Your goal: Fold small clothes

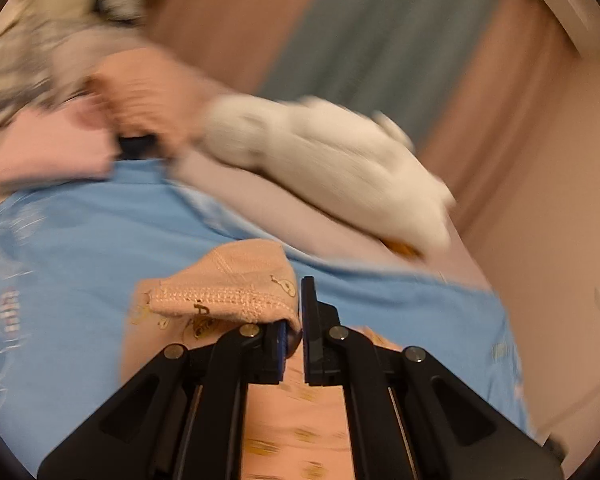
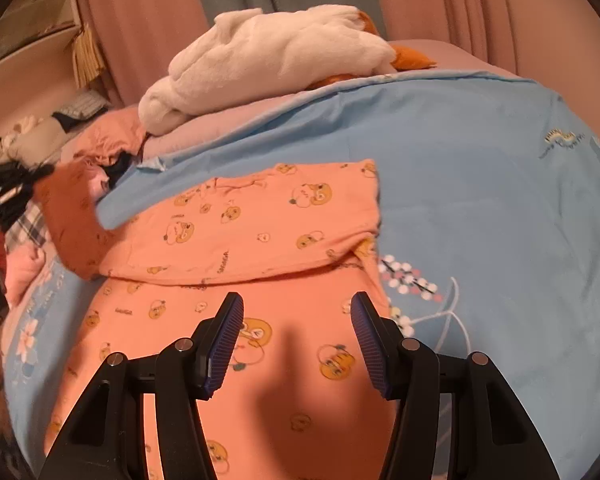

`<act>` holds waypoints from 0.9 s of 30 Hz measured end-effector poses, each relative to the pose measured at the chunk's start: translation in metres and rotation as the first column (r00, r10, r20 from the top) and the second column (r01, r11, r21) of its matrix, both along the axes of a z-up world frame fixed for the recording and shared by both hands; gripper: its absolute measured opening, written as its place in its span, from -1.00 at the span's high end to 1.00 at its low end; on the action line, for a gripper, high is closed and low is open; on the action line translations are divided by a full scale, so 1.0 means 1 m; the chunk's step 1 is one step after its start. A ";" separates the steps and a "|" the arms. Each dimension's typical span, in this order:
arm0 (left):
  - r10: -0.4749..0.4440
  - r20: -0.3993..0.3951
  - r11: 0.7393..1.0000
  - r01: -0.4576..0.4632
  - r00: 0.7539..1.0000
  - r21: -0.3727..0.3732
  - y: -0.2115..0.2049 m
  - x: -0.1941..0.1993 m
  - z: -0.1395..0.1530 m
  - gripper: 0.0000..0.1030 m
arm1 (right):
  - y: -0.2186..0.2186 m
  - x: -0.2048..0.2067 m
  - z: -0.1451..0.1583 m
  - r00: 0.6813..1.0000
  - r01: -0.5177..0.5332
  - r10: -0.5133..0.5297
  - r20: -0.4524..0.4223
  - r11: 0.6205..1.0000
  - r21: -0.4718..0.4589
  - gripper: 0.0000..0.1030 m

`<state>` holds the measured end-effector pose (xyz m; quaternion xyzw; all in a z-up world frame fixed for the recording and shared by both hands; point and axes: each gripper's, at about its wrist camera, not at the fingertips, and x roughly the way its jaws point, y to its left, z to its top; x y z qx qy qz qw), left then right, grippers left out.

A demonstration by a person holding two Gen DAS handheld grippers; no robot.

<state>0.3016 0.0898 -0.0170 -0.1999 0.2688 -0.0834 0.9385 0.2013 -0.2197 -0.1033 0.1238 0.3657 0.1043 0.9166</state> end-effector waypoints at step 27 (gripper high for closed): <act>-0.073 -0.224 0.980 0.112 0.972 0.166 -0.002 -0.055 -0.091 -0.58 | 0.014 0.017 -0.003 0.996 -0.088 0.088 -0.005 0.995 0.039 -0.11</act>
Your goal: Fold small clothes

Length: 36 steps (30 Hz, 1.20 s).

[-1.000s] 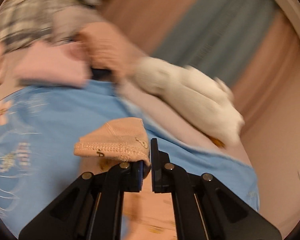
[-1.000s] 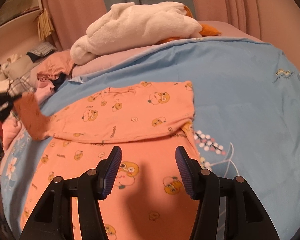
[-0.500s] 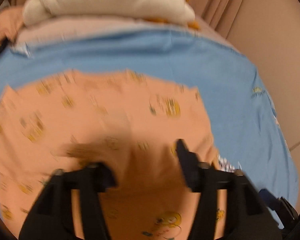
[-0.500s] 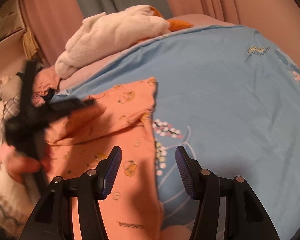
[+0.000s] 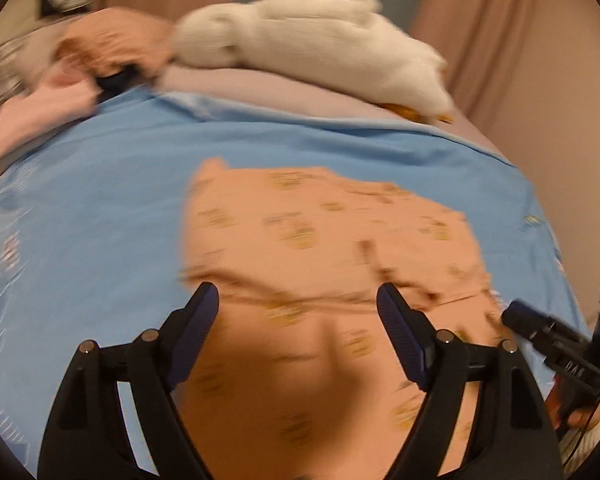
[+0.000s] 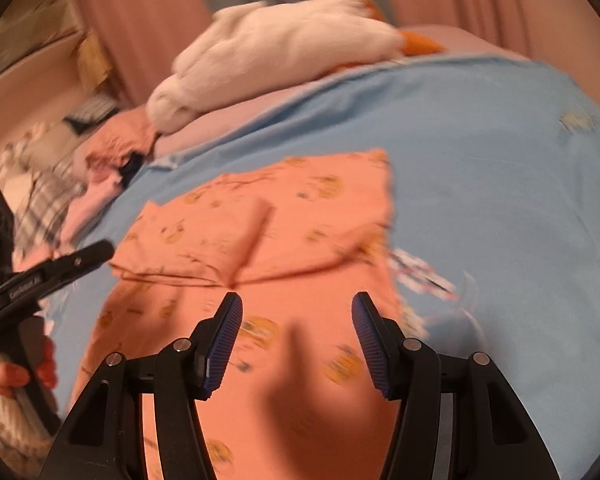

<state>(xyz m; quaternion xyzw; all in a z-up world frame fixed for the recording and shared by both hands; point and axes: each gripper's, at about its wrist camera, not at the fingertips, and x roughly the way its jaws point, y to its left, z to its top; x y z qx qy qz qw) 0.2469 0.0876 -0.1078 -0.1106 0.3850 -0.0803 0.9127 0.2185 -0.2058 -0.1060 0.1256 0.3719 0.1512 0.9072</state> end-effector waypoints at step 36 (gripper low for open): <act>0.032 -0.083 0.993 -0.041 0.996 -0.114 0.042 -0.024 -0.030 -0.57 | 0.000 0.071 -0.034 0.987 0.062 -0.041 -0.157 0.989 0.133 0.90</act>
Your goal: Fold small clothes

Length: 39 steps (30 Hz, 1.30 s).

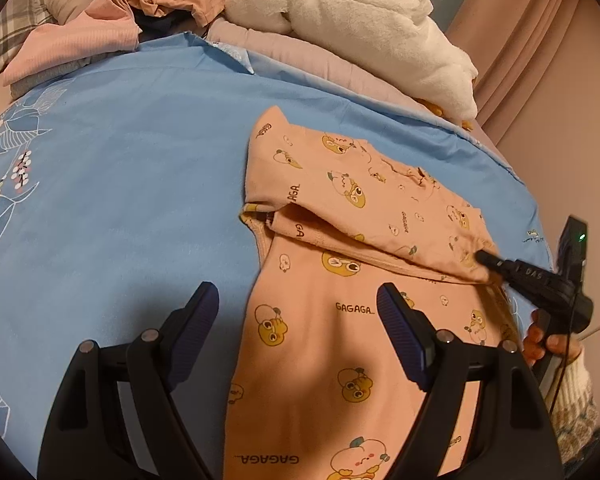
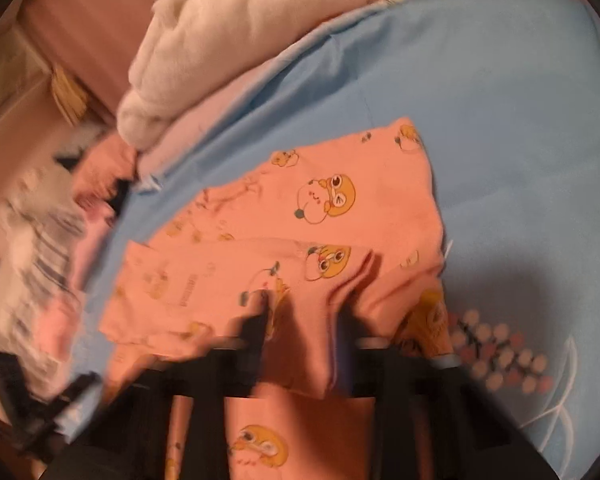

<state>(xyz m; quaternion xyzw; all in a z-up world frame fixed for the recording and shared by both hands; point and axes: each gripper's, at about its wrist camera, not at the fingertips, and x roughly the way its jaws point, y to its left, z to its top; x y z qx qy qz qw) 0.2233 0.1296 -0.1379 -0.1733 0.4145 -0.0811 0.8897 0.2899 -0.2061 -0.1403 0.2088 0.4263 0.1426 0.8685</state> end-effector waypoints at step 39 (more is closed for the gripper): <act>-0.070 -0.051 0.997 0.069 0.996 -0.020 0.016 0.013 0.005 -0.56 | -0.050 -0.046 0.024 0.999 0.046 -0.044 0.015 0.978 -0.205 0.09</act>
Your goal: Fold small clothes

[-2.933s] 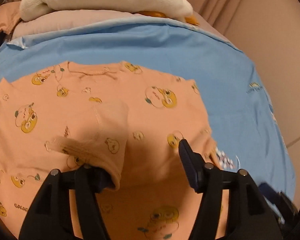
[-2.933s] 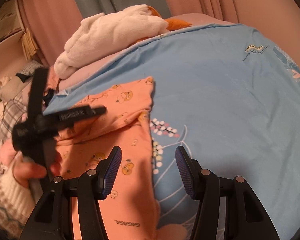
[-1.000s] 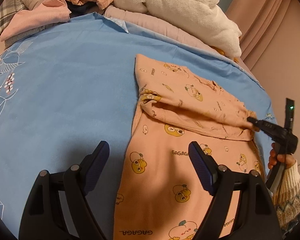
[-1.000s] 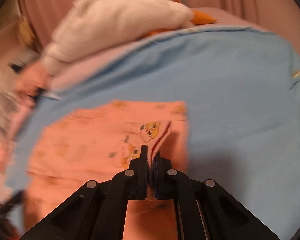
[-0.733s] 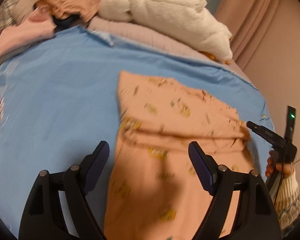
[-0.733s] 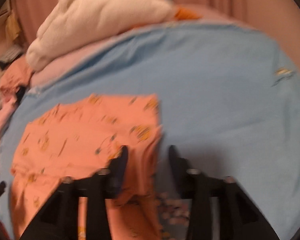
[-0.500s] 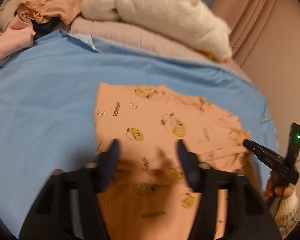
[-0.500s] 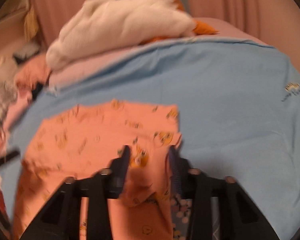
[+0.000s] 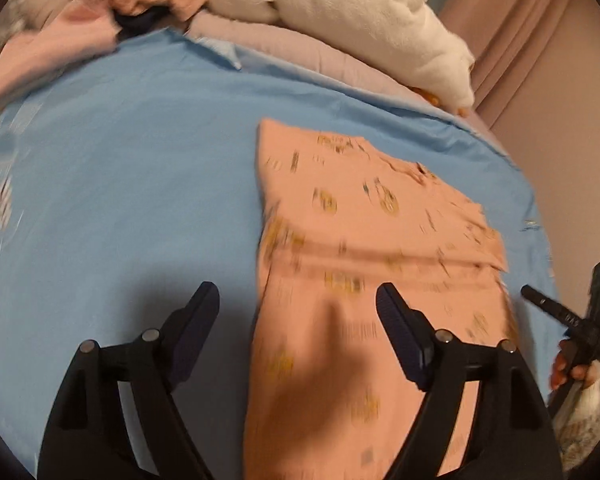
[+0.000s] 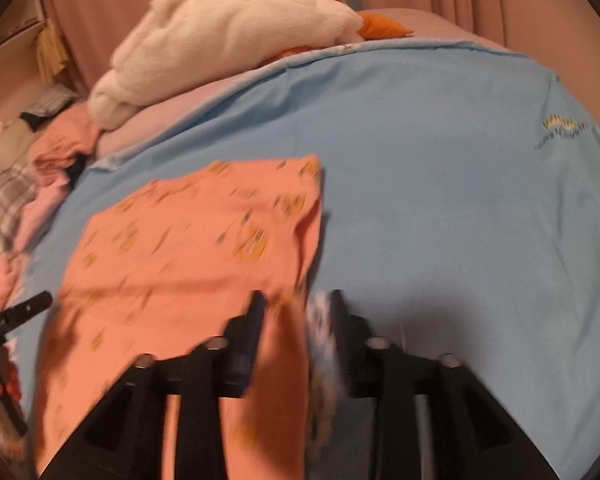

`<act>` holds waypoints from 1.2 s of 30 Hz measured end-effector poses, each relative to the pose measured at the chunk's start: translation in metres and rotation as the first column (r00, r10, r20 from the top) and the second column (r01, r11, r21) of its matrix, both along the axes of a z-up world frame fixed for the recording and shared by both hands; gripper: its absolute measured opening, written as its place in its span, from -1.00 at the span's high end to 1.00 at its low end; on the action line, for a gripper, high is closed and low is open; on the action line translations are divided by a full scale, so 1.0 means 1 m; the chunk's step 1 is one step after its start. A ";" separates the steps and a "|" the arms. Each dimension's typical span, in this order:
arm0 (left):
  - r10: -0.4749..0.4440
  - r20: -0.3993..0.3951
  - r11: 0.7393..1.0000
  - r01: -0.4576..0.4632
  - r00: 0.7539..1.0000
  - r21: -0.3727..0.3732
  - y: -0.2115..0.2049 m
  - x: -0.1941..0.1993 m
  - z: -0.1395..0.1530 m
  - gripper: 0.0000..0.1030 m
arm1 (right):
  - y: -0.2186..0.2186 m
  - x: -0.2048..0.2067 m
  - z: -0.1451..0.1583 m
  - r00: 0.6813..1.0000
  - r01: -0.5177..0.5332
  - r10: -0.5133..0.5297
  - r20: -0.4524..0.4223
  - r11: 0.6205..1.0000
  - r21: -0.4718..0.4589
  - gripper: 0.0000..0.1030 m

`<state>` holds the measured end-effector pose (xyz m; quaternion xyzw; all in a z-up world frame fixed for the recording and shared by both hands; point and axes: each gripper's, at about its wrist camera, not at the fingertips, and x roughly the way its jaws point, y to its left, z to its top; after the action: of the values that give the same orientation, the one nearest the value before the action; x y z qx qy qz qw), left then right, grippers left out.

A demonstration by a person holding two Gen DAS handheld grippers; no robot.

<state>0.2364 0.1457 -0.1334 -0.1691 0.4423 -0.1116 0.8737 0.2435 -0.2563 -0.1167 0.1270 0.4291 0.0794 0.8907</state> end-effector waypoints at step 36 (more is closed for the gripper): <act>-0.214 -0.187 0.826 0.076 0.959 -0.558 0.014 -0.116 -0.036 -0.50 | -0.009 -0.120 -0.049 0.963 -0.078 0.203 -0.176 0.839 0.538 0.03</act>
<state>0.1206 0.1592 -0.1692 -0.3888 0.5066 -0.2780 0.7176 0.1239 -0.2655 -0.1660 0.3422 0.4973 0.2445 0.7588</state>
